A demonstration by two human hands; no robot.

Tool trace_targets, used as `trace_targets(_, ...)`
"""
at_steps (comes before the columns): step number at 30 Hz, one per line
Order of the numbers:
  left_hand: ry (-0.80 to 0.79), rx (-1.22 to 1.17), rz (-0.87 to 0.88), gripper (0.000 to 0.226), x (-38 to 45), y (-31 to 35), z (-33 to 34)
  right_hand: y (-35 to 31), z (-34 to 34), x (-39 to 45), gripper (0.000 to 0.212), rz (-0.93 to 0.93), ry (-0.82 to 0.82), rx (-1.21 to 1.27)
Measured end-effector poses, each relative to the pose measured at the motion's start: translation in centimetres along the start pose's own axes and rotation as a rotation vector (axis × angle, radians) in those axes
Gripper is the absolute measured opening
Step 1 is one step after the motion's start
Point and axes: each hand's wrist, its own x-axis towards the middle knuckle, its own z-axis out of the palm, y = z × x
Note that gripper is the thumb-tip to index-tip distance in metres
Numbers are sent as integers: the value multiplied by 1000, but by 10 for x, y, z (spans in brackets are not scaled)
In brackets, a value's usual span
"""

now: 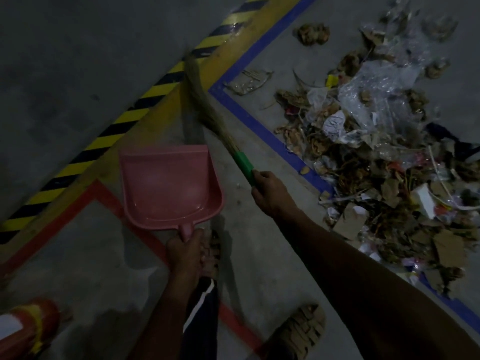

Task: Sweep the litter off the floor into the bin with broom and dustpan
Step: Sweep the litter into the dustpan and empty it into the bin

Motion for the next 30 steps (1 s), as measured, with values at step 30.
trace_targets(30, -178, 342, 62, 28, 47, 51, 31, 130, -62, -74, 37, 925, 246, -27)
